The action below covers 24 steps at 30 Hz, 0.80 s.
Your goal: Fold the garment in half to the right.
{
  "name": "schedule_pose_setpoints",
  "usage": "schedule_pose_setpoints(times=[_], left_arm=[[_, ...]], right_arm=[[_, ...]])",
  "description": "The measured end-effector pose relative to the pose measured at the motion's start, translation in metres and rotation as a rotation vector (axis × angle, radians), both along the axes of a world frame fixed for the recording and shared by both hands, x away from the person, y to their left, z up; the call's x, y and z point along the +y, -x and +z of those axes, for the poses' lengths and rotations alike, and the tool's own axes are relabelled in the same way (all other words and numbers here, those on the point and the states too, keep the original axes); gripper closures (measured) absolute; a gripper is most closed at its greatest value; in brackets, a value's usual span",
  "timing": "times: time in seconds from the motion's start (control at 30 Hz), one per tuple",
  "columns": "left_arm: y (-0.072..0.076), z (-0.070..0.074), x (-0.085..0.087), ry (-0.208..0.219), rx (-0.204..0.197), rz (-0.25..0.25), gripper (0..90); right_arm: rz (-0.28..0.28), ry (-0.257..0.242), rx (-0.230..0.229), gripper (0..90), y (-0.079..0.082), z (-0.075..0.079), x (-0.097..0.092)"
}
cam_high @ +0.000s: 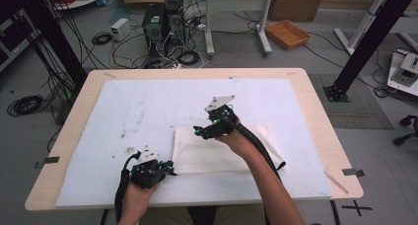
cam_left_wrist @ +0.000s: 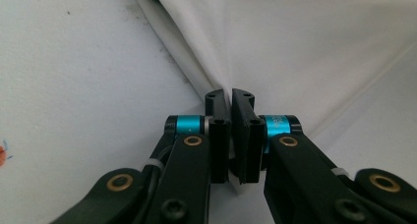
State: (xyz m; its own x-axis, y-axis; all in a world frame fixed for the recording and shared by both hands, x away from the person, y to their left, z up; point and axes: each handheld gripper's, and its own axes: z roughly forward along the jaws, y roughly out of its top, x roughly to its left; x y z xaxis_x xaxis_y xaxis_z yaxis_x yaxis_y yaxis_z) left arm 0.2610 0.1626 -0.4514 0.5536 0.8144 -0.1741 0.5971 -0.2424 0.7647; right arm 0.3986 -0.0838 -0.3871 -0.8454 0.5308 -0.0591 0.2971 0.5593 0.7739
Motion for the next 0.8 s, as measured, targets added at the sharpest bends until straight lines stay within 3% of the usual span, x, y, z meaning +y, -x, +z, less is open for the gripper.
schedule_pose_setpoints(times=[0.1, 0.13, 0.27, 0.4, 0.43, 0.57, 0.7, 0.8], left_arm=[[-0.001, -0.001, 0.002, 0.019, 0.01, -0.004, 85.3], [-0.001, -0.001, 0.003, 0.019, 0.012, -0.004, 85.3], [-0.001, -0.001, 0.002, 0.015, 0.005, -0.007, 85.2], [-0.002, -0.001, 0.002, 0.015, 0.01, -0.007, 85.1], [-0.002, -0.001, 0.002, 0.017, 0.01, -0.004, 84.8], [-0.002, -0.001, 0.001, 0.02, 0.011, 0.001, 84.9], [-0.002, -0.001, 0.001, 0.02, 0.016, 0.003, 84.9], [-0.002, 0.0, 0.001, 0.022, 0.02, 0.005, 84.9]], right_arm=[[-0.005, 0.03, 0.018, 25.0, -0.006, -0.007, 0.013], [-0.015, 0.054, 0.034, 25.8, -0.012, -0.012, 0.024], [-0.016, 0.079, 0.054, 26.7, -0.02, -0.021, 0.04], [-0.008, 0.11, 0.084, 33.8, -0.025, -0.031, 0.052], [0.01, 0.131, 0.108, 39.1, -0.026, -0.037, 0.059], [0.006, 0.141, 0.104, 43.2, -0.027, -0.043, 0.069], [0.036, 0.168, 0.096, 60.1, -0.03, -0.049, 0.087], [0.053, 0.159, 0.129, 69.6, -0.032, -0.048, 0.087]])
